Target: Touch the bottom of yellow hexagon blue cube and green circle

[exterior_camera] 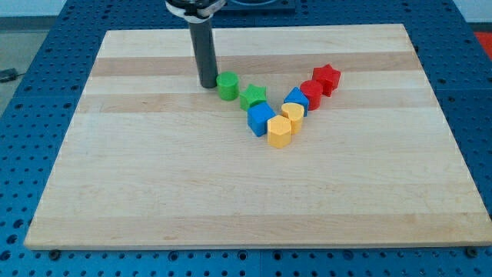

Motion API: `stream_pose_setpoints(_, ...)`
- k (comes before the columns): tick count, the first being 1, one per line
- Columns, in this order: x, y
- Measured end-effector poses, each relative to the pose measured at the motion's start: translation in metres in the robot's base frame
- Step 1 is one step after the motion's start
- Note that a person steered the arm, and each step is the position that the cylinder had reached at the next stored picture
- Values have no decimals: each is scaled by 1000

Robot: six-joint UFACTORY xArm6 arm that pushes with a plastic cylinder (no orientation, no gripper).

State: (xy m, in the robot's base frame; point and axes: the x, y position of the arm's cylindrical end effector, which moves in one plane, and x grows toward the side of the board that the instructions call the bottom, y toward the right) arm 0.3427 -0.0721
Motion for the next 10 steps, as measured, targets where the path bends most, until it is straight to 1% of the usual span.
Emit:
stream_pose_setpoints(1,0,20)
stream_pose_setpoints(2,0,24)
stream_pose_setpoints(3,1,15)
stream_pose_setpoints(4,43,1)
stream_pose_setpoints(5,117,10)
stream_pose_setpoints(6,160,47)
stream_pose_setpoints(7,166,90)
stream_pose_setpoints(8,166,108)
stream_pose_setpoints(10,166,110)
